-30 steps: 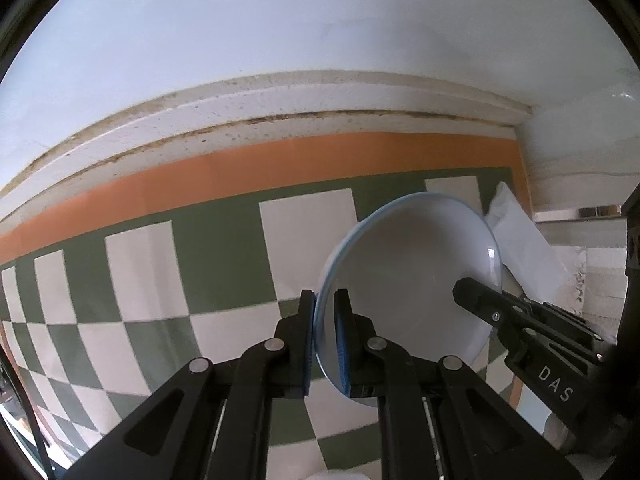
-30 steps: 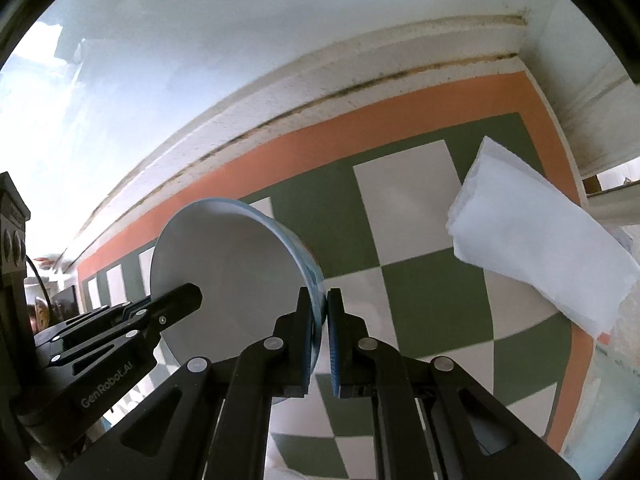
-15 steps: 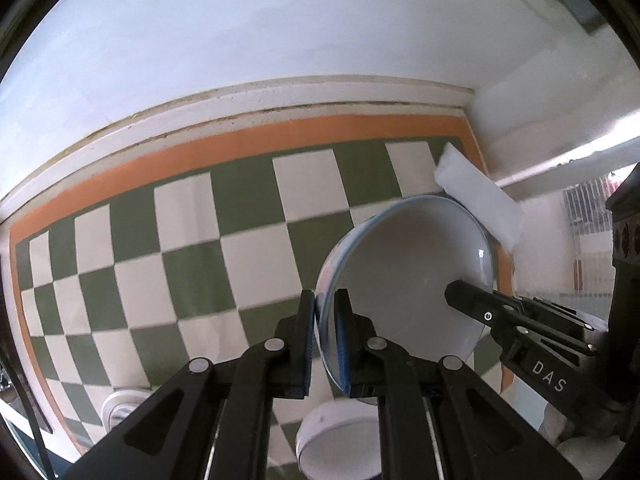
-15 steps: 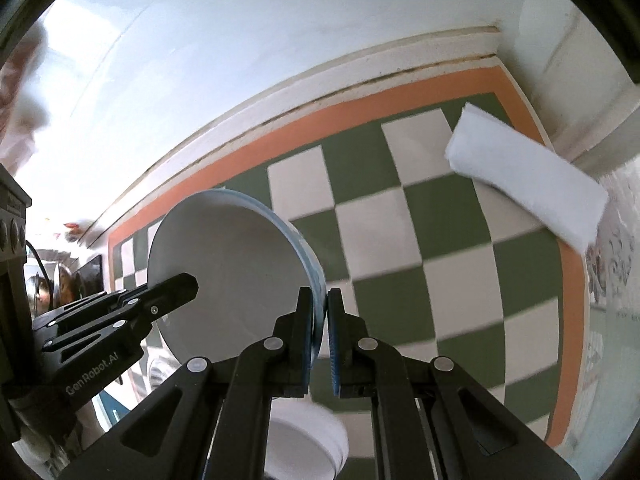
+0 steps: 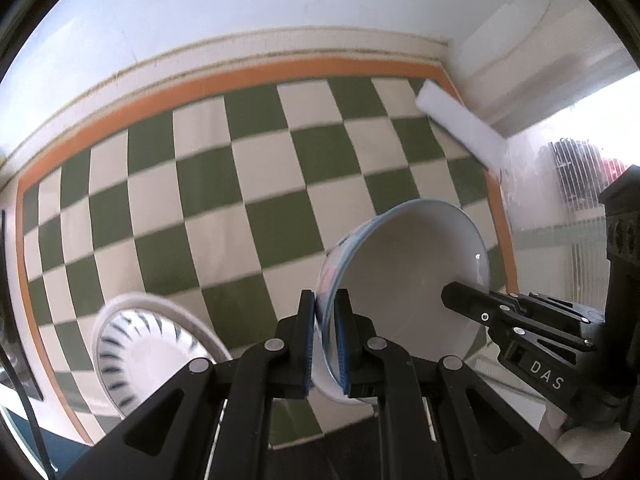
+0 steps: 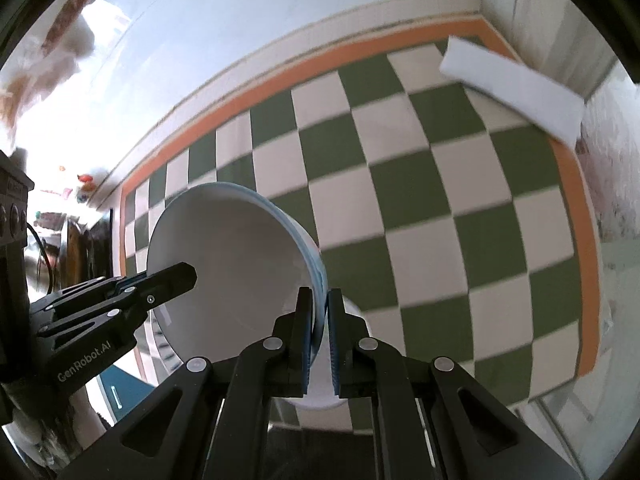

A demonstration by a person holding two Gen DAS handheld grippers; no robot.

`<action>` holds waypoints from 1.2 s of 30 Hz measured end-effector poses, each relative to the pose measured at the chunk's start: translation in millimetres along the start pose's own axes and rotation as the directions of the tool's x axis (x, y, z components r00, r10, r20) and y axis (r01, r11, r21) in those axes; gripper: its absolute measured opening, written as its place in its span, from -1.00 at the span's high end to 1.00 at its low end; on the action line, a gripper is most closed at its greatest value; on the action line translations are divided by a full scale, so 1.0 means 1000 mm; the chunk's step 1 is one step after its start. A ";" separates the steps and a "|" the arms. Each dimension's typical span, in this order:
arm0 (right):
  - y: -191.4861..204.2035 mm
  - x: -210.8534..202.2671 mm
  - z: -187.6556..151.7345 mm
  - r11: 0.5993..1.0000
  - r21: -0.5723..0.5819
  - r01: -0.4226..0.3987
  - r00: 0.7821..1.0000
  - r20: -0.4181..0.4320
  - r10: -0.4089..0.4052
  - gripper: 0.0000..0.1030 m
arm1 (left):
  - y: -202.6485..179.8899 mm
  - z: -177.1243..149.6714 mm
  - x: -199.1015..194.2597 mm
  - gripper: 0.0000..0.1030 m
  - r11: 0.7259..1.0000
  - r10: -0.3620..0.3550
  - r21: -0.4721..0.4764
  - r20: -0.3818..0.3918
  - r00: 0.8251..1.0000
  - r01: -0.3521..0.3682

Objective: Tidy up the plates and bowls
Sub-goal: 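Carry the bowl stack with both grippers over the blue-dot bowl, then lower the bowl stack into the blue-dot bowl with both grippers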

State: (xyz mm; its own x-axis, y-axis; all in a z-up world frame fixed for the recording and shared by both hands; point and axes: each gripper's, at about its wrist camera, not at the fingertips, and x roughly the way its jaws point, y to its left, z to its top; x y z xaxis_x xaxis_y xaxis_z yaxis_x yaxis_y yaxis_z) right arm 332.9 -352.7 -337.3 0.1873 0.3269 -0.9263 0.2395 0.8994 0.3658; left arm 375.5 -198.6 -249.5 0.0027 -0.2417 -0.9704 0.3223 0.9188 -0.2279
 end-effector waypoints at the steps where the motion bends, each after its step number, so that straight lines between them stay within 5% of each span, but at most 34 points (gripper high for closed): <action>1: -0.001 0.003 -0.008 1.000 0.001 0.000 1.000 -0.010 0.000 0.83 | 0.001 -0.005 0.002 0.84 1.000 -0.001 -0.001 -0.007 1.000 0.001; 14: -0.016 0.035 -0.046 0.999 0.021 0.029 0.997 -0.074 -0.027 0.81 | 0.004 -0.045 0.048 0.85 1.000 0.001 -0.011 -0.112 0.994 -0.002; 36: -0.020 0.054 -0.038 0.998 0.022 0.057 0.989 -0.137 -0.054 0.75 | 0.000 -0.047 0.073 0.84 0.999 0.043 -0.010 -0.144 0.989 -0.045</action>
State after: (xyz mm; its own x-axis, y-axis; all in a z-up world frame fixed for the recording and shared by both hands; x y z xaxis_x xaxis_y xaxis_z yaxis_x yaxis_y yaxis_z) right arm 301.9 -342.5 -397.8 0.0420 0.3146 -0.9483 0.2711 0.9099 0.3139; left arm 331.7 -201.4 -323.8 -0.1196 -0.1543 -0.9808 0.3120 0.9320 -0.1846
